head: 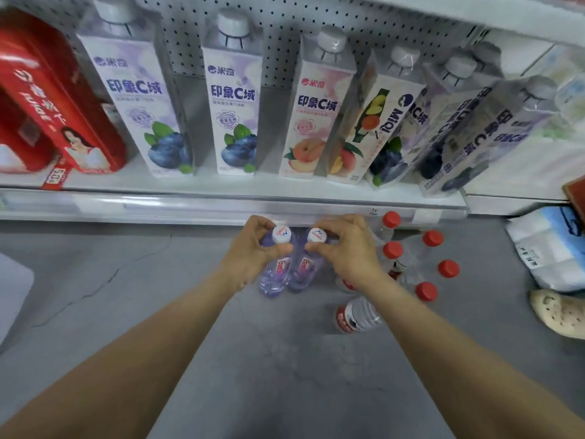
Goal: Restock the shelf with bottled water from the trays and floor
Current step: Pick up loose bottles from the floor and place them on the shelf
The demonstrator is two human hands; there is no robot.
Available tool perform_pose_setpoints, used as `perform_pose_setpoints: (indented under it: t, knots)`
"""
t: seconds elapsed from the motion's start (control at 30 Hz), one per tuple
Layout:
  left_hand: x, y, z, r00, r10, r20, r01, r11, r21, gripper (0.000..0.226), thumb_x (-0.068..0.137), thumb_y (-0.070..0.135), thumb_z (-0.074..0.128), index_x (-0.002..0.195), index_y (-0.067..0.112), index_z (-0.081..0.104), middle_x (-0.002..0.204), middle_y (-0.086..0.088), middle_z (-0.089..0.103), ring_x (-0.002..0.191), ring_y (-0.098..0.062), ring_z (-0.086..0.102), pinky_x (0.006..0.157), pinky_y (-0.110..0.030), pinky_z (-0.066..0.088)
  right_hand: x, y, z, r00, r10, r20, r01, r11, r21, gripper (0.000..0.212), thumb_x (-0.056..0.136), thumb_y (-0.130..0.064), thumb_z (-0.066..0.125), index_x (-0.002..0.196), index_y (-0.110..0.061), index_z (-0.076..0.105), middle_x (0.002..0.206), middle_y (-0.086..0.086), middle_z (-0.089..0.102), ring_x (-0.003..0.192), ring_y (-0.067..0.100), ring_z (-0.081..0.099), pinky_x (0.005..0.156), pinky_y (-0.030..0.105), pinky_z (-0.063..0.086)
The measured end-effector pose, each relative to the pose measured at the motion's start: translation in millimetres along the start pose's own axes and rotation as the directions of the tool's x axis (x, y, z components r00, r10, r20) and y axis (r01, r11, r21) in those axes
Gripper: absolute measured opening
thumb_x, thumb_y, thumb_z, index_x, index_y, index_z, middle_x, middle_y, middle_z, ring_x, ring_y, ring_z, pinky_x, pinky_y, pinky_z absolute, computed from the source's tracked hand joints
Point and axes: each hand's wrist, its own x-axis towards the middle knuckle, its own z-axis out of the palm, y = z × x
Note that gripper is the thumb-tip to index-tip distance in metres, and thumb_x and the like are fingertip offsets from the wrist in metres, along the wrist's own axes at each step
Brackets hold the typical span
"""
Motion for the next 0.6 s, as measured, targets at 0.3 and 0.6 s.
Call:
perform_pose_setpoints:
  t: [0.3, 0.6]
  knots:
    - [-37, -24, -33, 0.999, -0.033, 0.024, 0.034, 0.999, -0.042, 0.054, 0.072, 0.016, 0.088, 0.114, 0.024, 0.055, 0.118, 0.001, 0.069, 0.109, -0.019, 0.066, 0.090, -0.038, 0.059, -26, 3, 45, 1.000, -0.026, 0.004, 0.022, 0.924, 0.383, 0.037, 0.078, -0.018, 0.087, 0.112, -0.026, 0.076, 0.123, -0.007, 0.065, 0.117, 0.010, 0.058, 0.097, 0.028, 0.052]
    - [-56, -40, -13, 0.998, -0.056, -0.007, 0.054, 0.991, -0.126, 0.049, 0.080, 0.036, 0.066, 0.126, 0.031, 0.049, 0.118, 0.017, 0.061, 0.098, 0.013, 0.062, 0.077, -0.007, 0.049, -42, 26, 73, 0.991, 0.013, 0.130, -0.083, 0.831, 0.551, 0.083, 0.078, -0.023, 0.088, 0.146, -0.039, 0.044, 0.149, -0.008, 0.053, 0.134, 0.014, 0.054, 0.109, 0.038, 0.049]
